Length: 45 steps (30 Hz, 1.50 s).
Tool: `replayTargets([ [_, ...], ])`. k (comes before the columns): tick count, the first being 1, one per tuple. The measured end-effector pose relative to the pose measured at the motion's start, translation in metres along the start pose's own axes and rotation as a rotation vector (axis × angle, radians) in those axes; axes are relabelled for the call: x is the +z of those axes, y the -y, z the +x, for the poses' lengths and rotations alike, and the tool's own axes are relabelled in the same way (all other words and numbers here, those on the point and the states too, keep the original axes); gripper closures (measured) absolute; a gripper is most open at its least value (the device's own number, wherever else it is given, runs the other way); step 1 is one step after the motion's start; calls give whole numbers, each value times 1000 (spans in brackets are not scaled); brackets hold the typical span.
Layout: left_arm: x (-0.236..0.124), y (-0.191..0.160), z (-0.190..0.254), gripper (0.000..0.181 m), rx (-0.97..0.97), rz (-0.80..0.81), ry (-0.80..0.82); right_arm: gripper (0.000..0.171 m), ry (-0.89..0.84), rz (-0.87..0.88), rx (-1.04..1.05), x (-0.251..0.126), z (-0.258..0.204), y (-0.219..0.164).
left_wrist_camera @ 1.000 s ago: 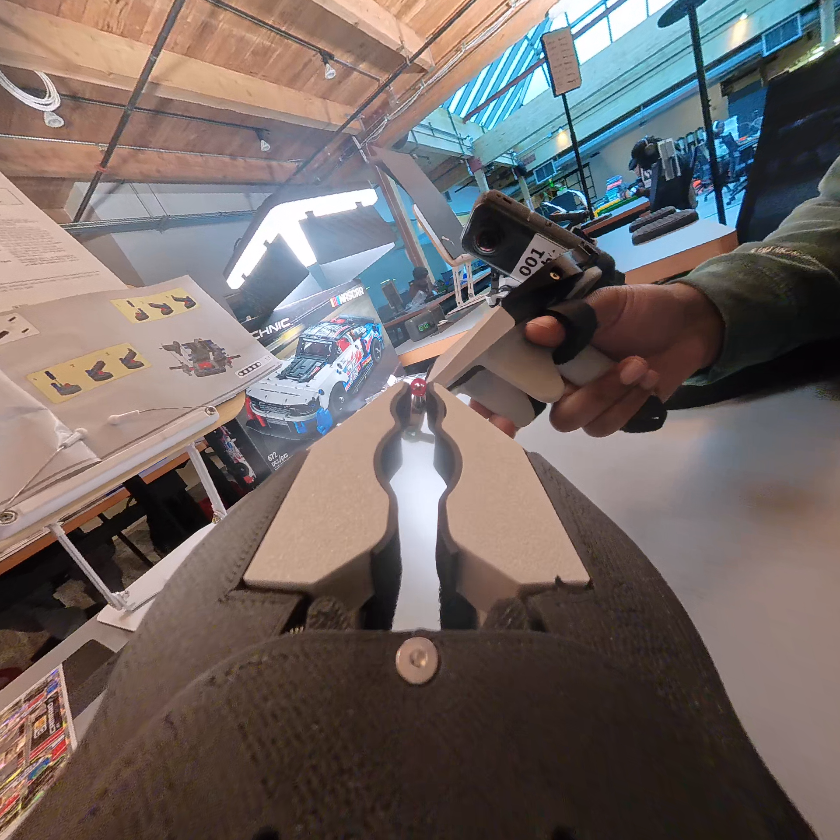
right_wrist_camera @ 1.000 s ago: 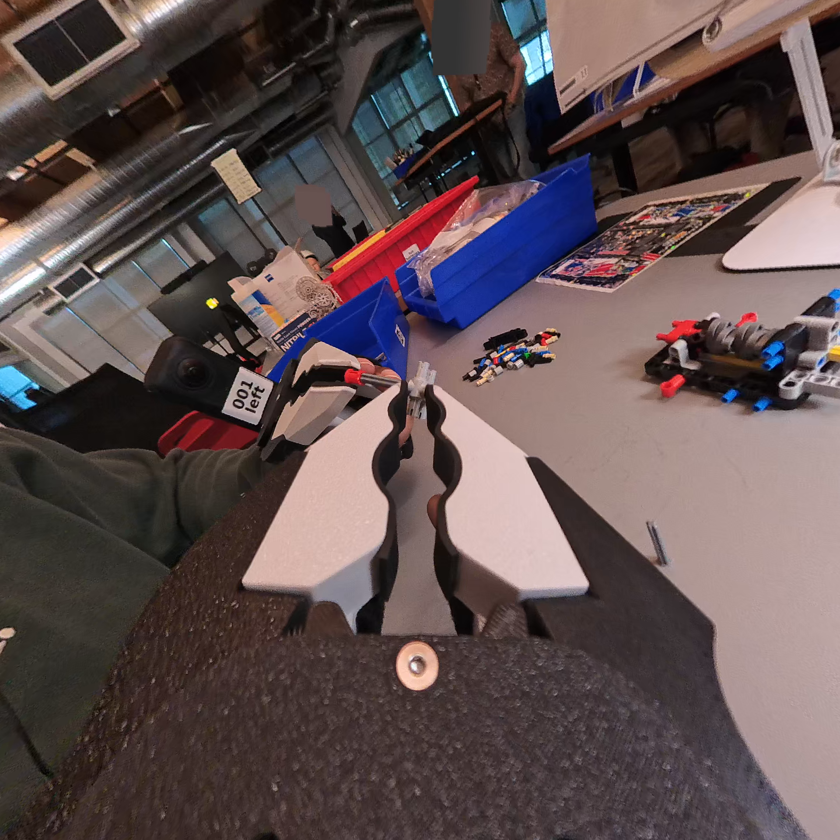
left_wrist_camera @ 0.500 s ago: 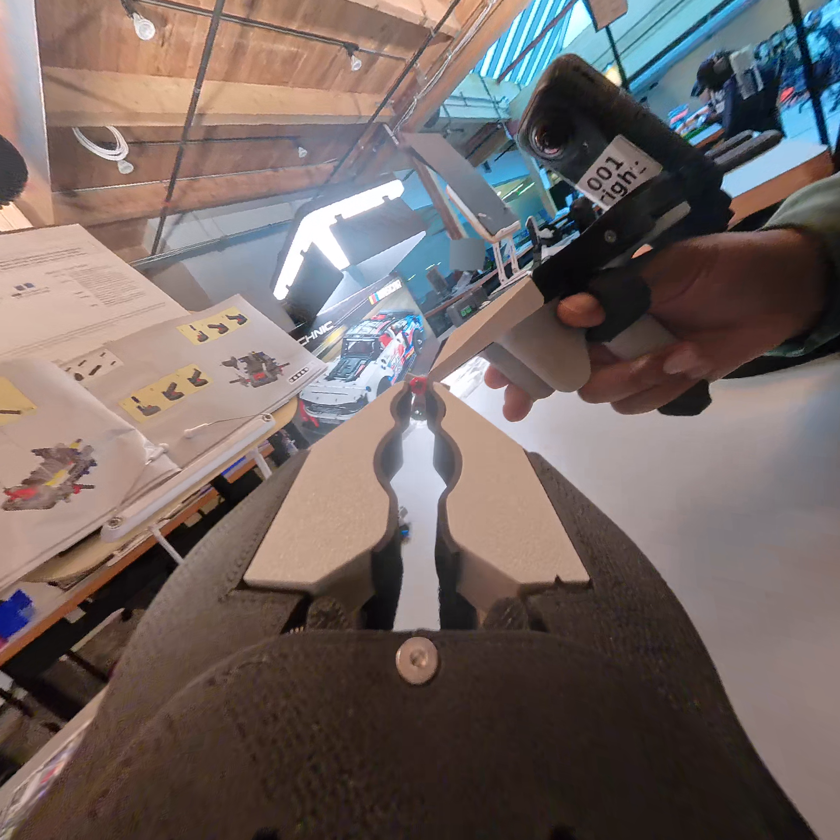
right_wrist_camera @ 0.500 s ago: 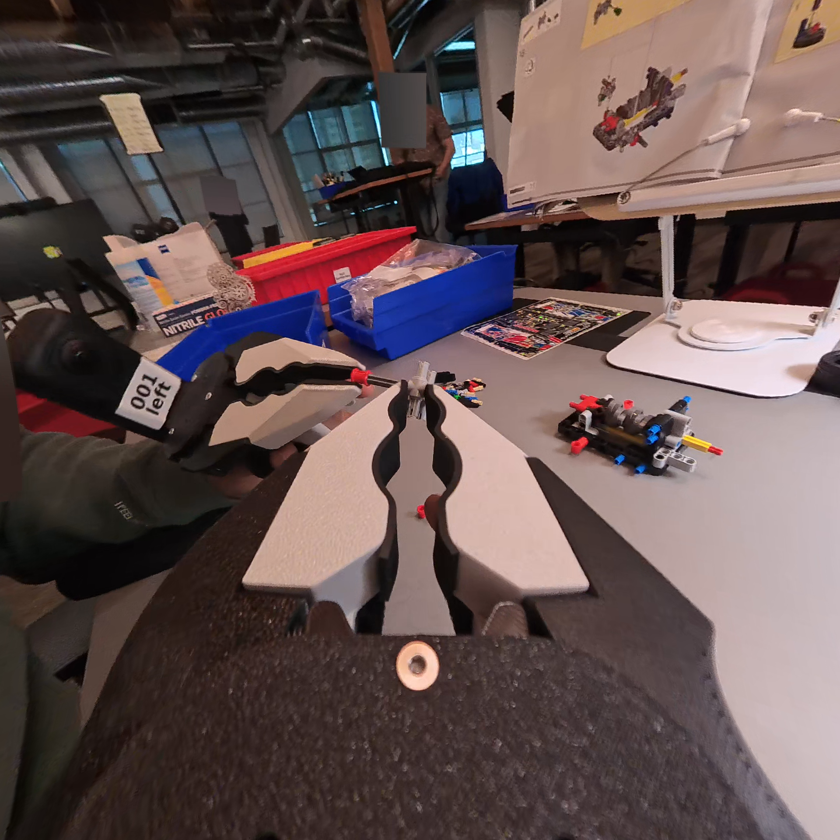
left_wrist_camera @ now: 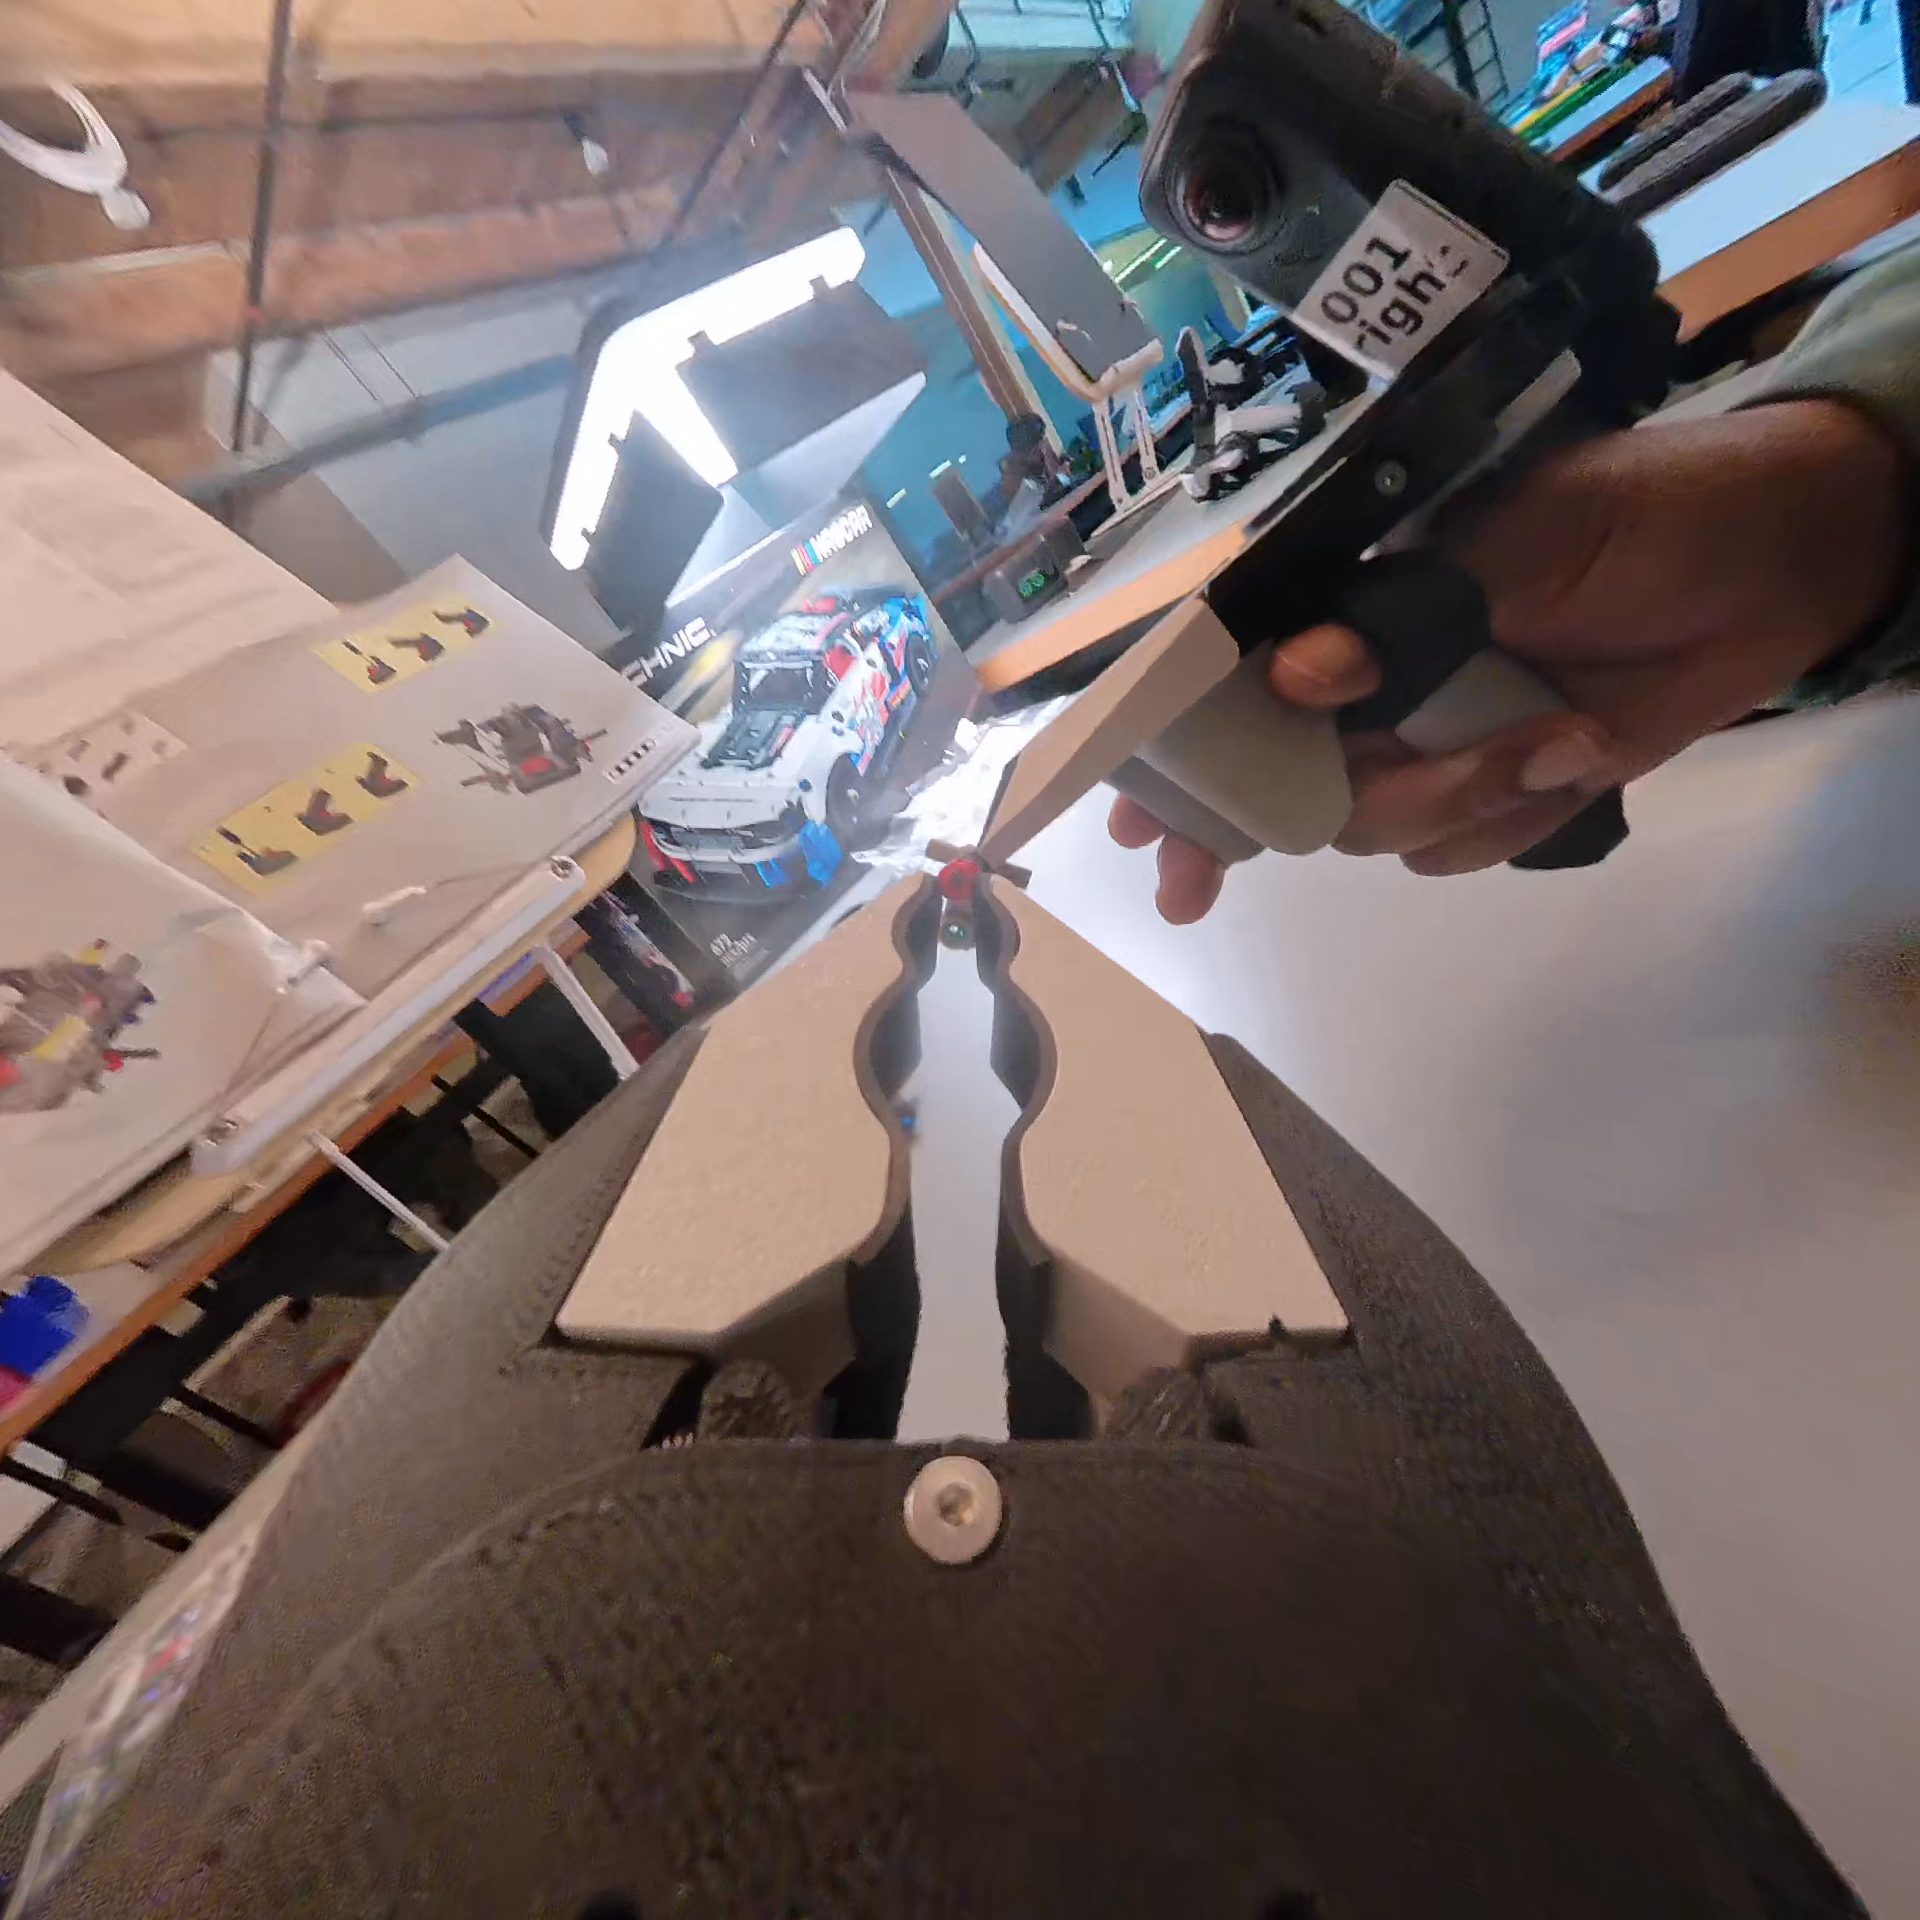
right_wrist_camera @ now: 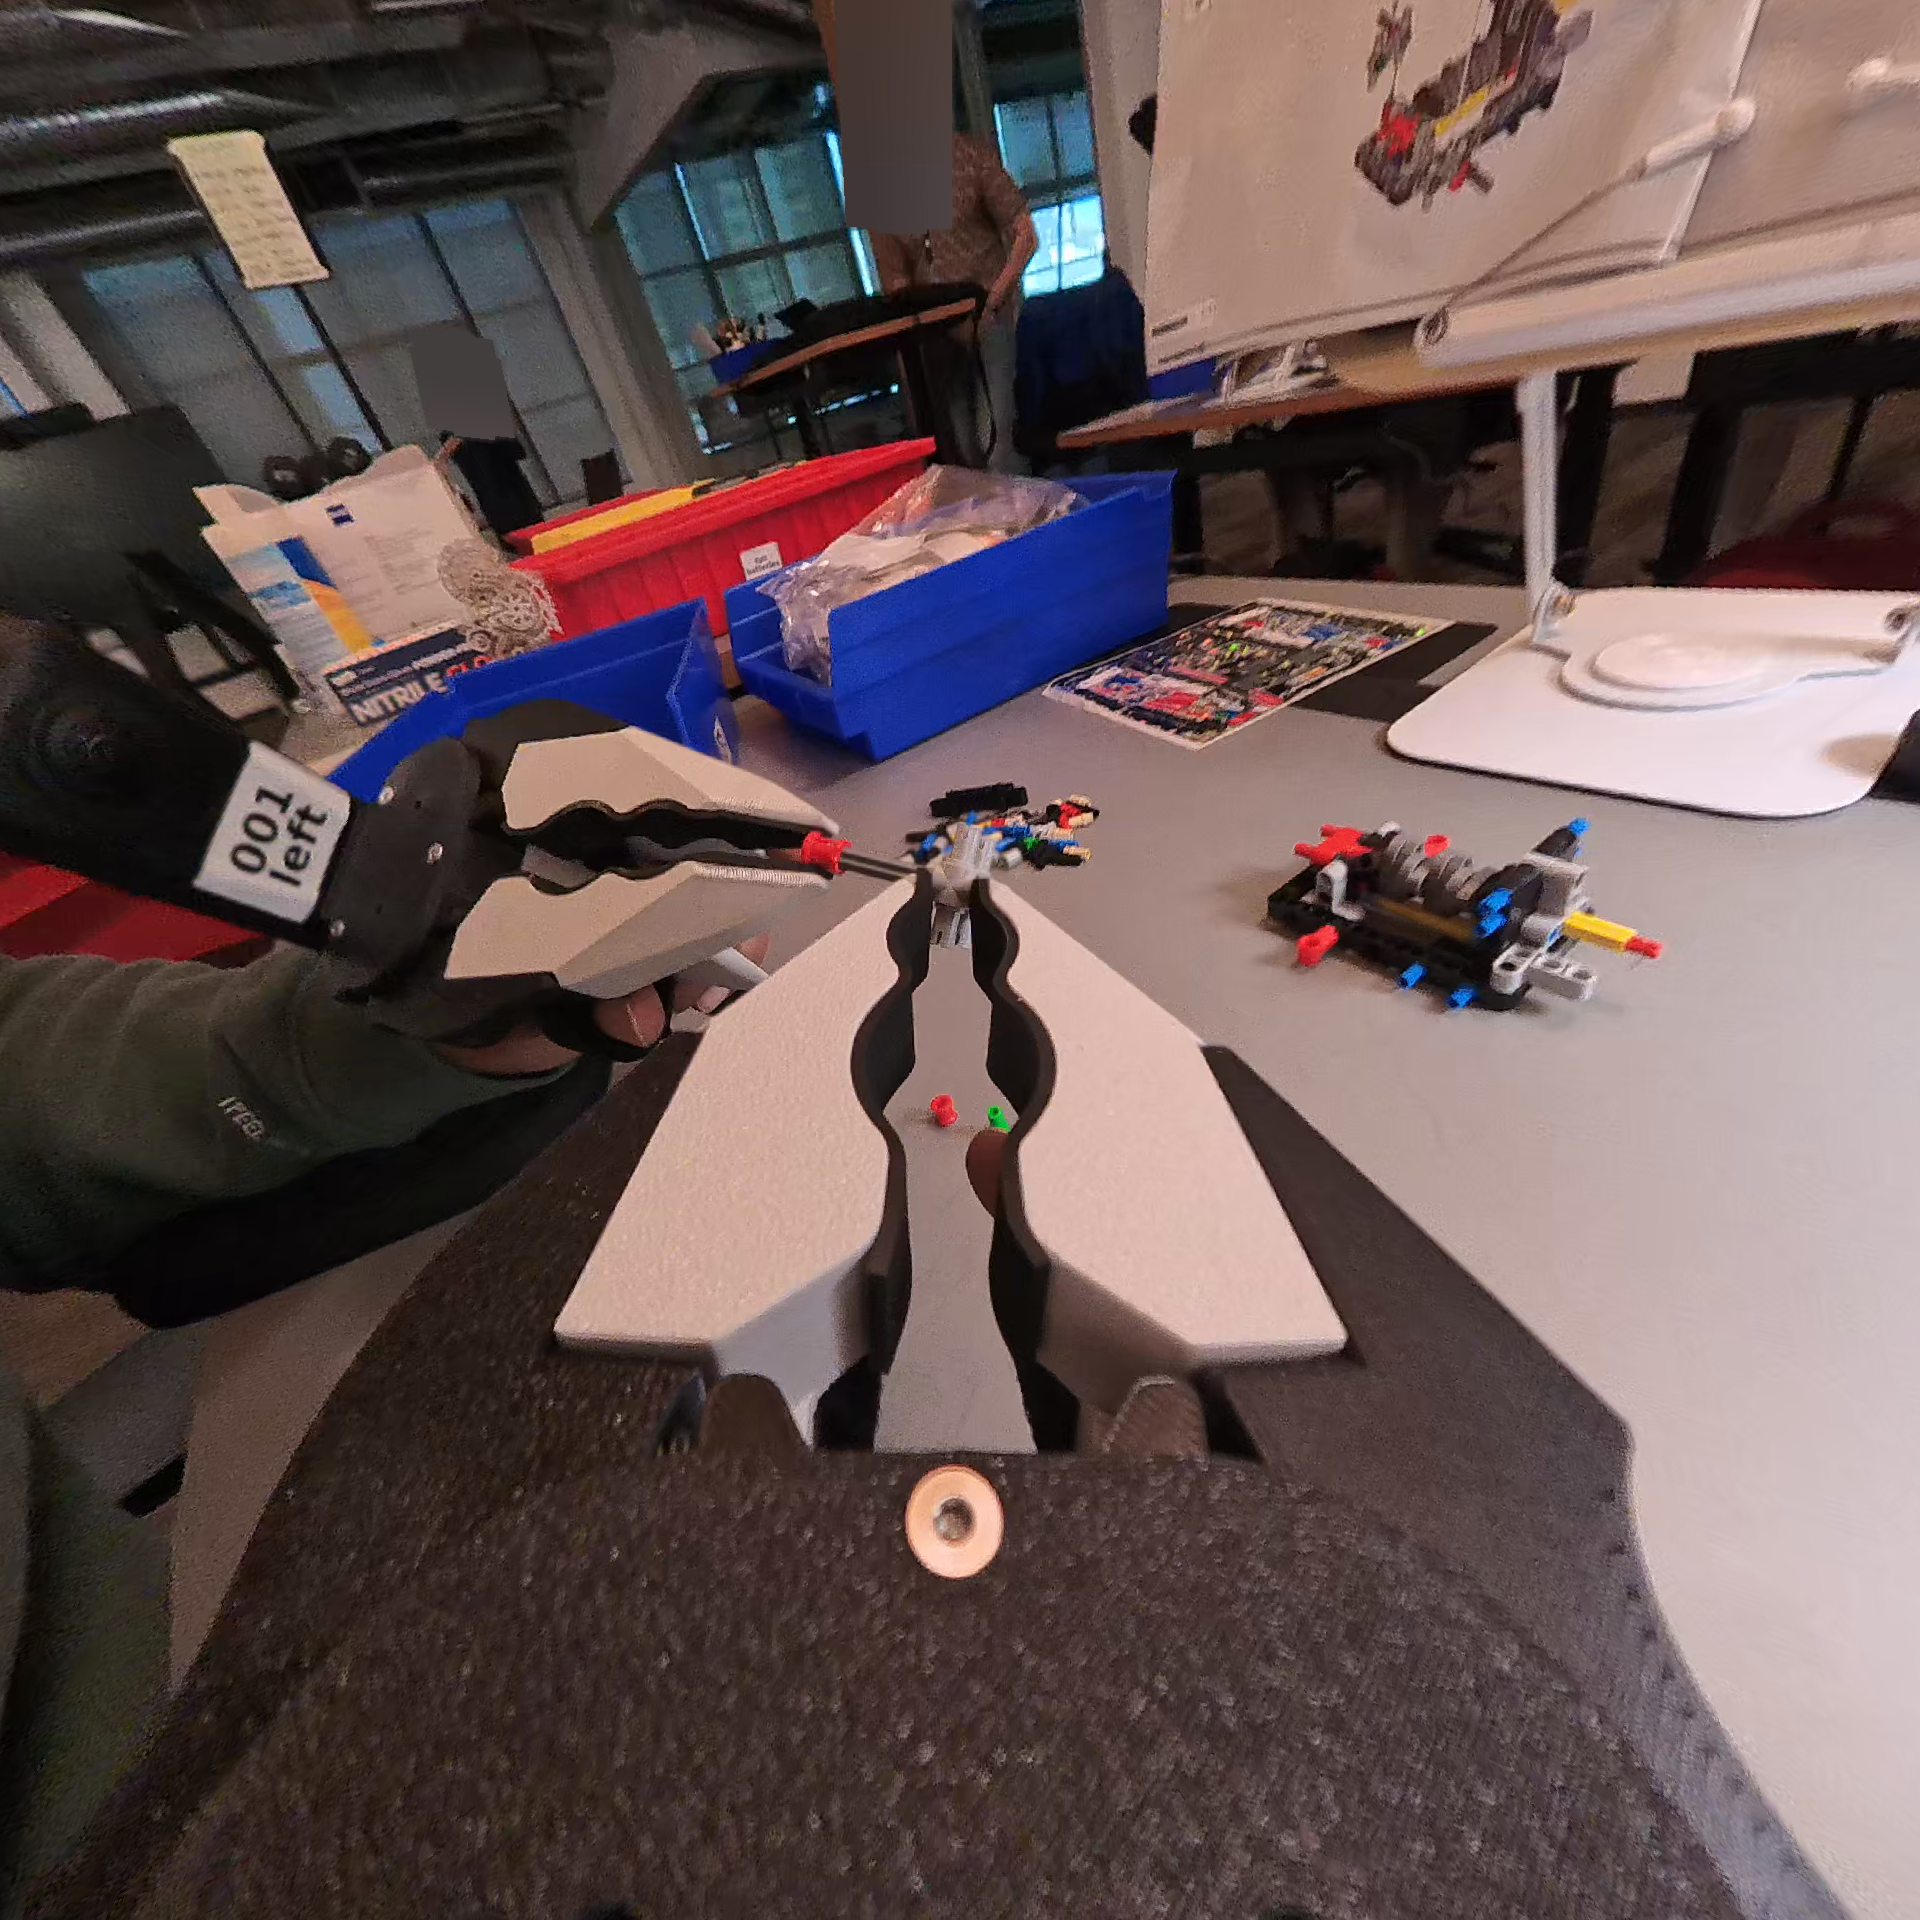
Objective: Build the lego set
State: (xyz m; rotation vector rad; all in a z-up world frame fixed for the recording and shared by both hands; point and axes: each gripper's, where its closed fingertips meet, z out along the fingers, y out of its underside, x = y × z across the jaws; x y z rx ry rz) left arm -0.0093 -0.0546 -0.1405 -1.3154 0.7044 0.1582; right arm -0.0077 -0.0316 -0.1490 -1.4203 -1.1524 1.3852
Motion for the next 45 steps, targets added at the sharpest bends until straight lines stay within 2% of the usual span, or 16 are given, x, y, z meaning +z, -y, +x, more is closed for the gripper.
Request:
replayTargets([
  [4,2,-7,2,175,-154,-37,-37,166,-8,-17,-11,2,5,-6],
  [5,3,-8,3,168,-221,-37,-56,166,-31,-10,-58,1,7,-5],
  [8,4,-9,-1,160,-484,-24,-101,166,-105,15,-272,-1,9,3],
  [11,4,-7,2,166,-700,0,-176,166,-163,47,-534,-3,3,8],
  [13,4,-5,5,173,-764,8,-211,166,-187,71,-691,-4,-3,10],
  [17,4,-5,8,177,-791,9,-232,166,-205,101,-870,-7,-9,12],
  [26,1,0,14,177,-776,34,-287,167,-194,177,-1111,-13,-26,16],
  [38,-3,7,25,178,-894,43,-409,167,-90,154,-1220,-15,-37,-1],
  [45,-5,-1,31,178,-1111,-1,-517,166,-19,110,-1196,-12,-36,-11],
])
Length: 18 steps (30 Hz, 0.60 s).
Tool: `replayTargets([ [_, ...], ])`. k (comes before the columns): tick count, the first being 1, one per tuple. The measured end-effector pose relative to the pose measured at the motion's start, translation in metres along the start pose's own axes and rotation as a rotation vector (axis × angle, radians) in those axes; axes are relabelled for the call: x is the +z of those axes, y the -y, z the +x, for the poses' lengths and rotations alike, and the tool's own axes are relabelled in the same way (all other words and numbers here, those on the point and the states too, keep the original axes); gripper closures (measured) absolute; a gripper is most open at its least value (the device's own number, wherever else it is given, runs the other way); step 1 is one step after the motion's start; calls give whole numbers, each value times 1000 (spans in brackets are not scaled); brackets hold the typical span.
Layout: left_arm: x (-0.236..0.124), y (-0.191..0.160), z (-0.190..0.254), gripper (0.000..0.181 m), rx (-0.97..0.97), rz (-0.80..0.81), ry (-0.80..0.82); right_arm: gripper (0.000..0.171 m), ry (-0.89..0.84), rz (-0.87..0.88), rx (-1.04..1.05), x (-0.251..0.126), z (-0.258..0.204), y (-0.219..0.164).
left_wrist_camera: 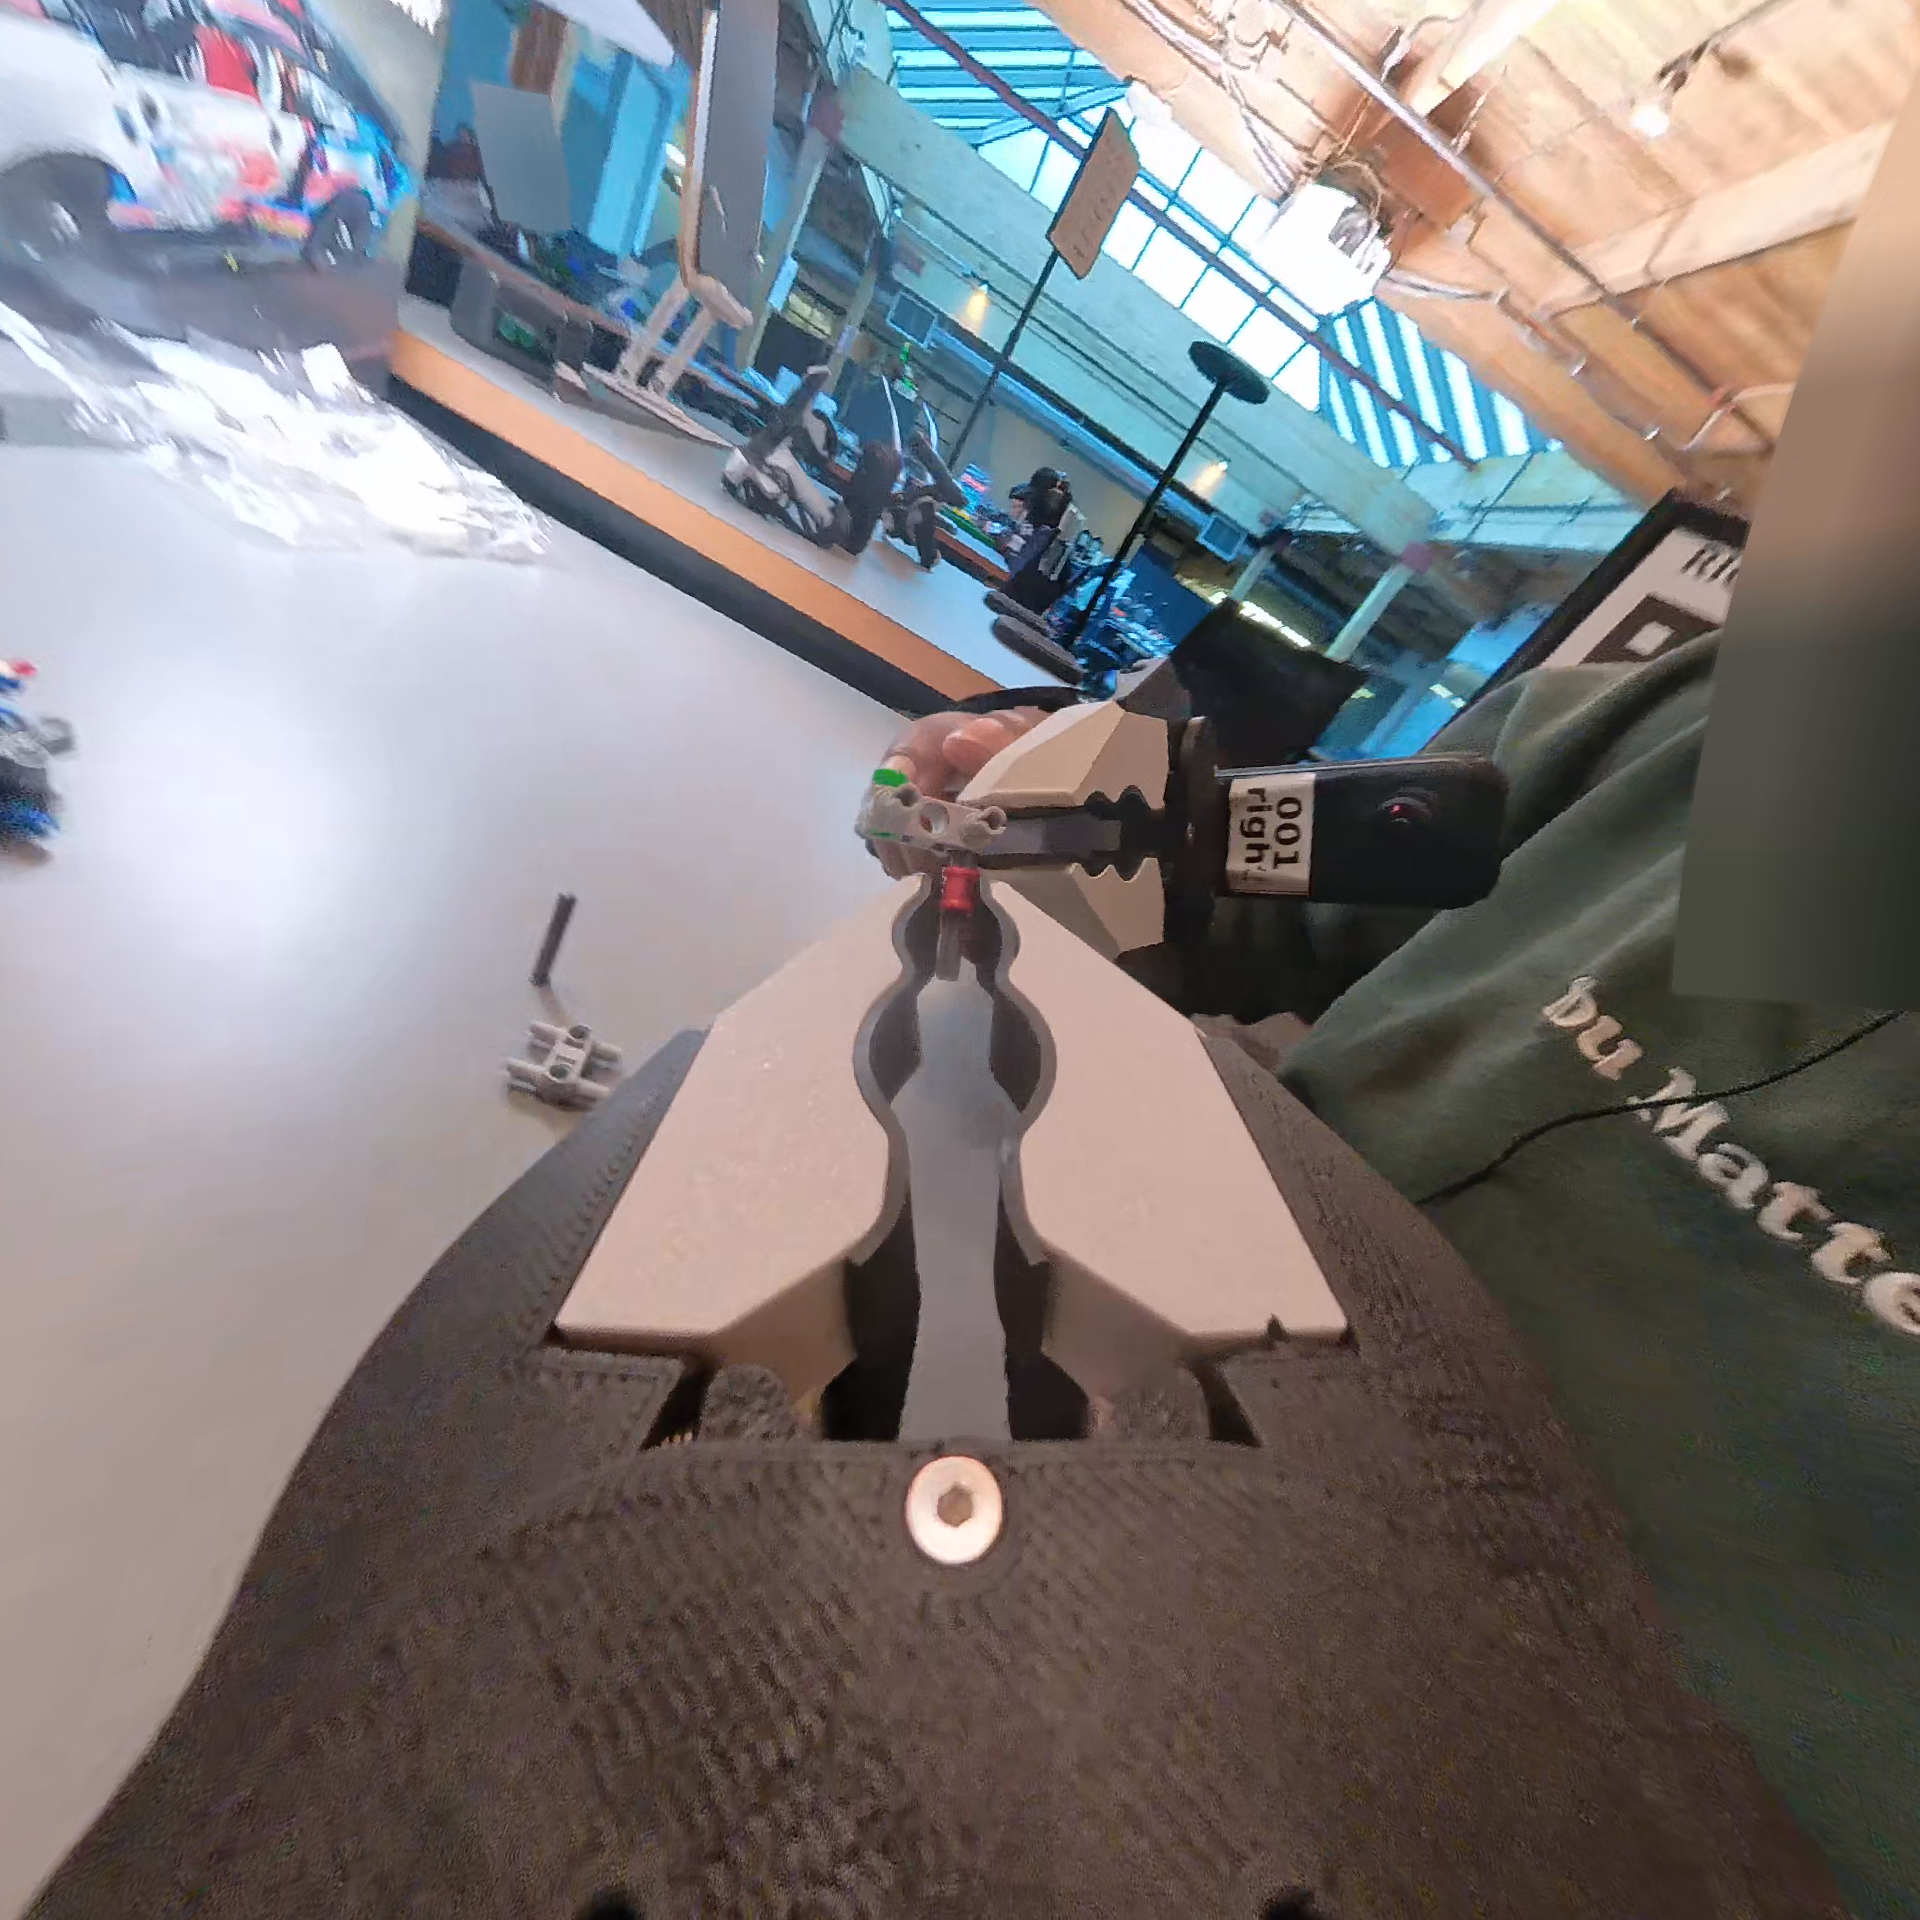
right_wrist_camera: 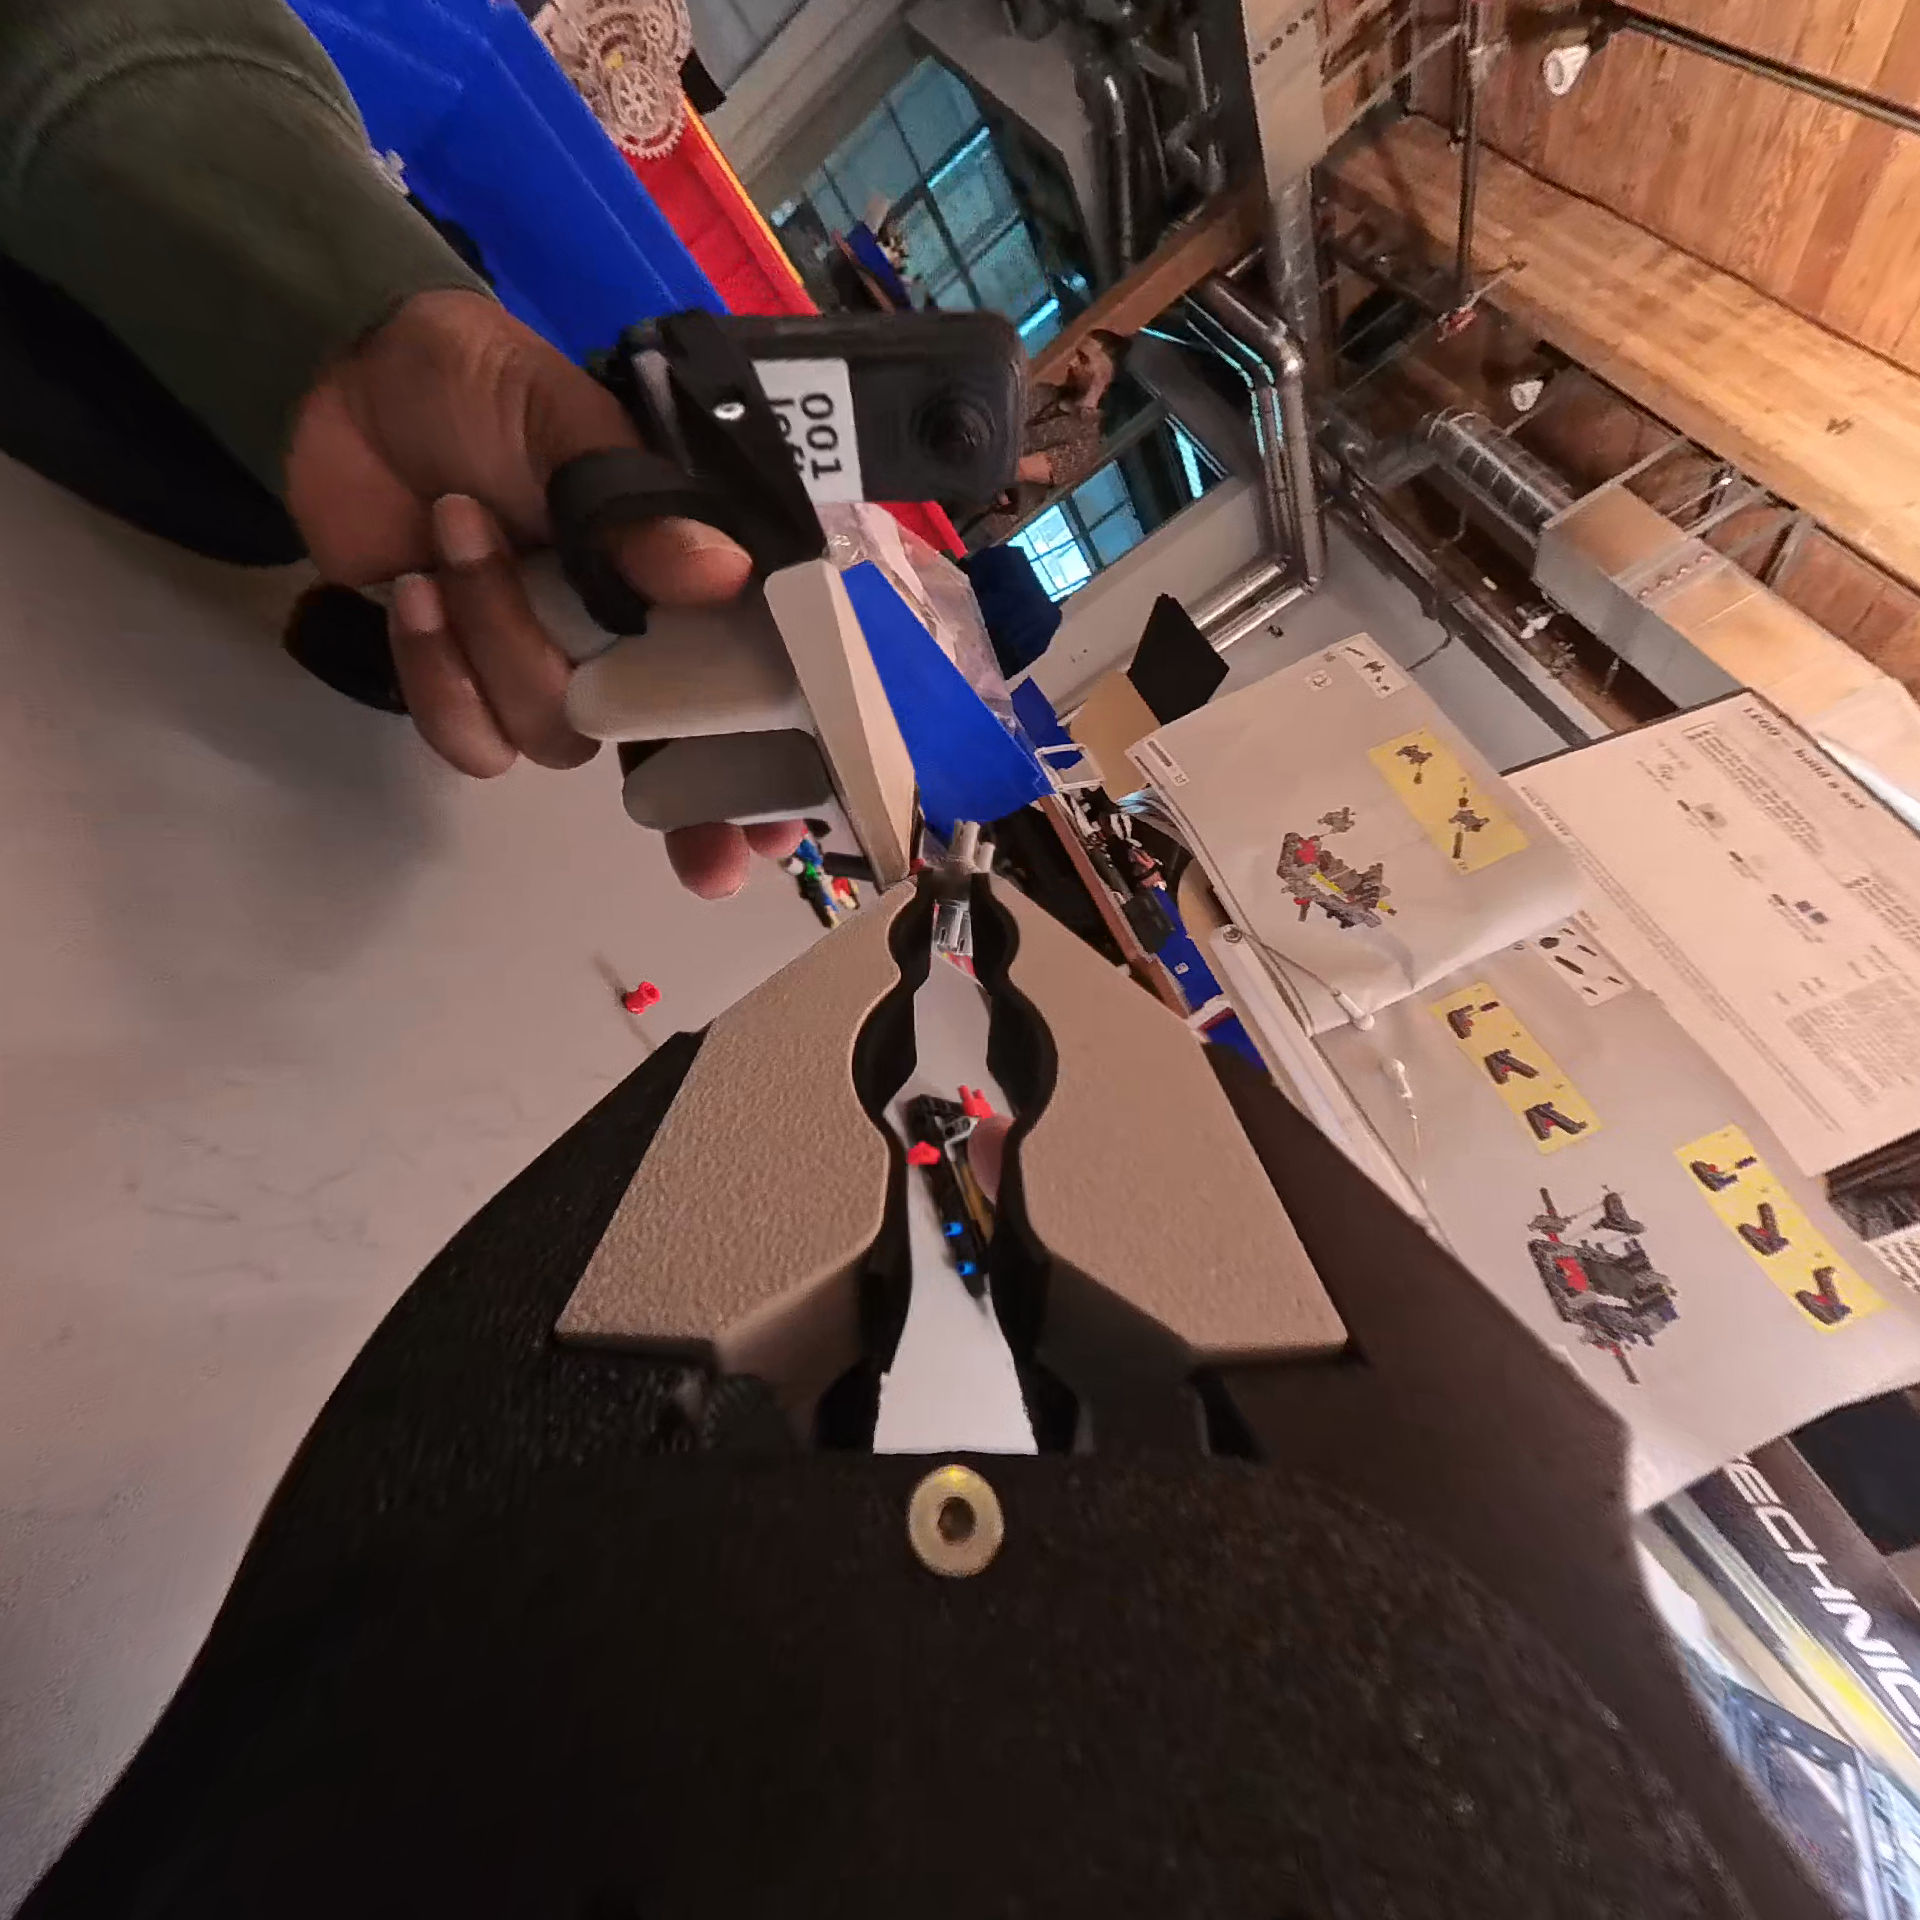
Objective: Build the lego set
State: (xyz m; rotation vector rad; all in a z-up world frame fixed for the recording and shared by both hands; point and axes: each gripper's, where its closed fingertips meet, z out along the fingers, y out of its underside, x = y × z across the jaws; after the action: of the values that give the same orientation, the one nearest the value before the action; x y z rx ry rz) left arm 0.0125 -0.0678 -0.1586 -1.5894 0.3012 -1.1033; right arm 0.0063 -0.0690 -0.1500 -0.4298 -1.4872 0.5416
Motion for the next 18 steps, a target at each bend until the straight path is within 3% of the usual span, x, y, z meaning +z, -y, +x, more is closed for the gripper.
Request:
replayTargets([
  [6,2,-10,-3,177,-276,-29,-77,166,110,-3,63,-3,-8,-8],
  [8,3,-8,-4,177,-352,-11,-104,155,164,-7,86,-4,-12,-9],
  [10,3,-7,-5,177,-380,0,-103,146,196,-11,99,-4,-15,-10],
  [18,6,-9,-4,177,-403,8,-97,154,165,-12,183,-1,-11,-7],
])
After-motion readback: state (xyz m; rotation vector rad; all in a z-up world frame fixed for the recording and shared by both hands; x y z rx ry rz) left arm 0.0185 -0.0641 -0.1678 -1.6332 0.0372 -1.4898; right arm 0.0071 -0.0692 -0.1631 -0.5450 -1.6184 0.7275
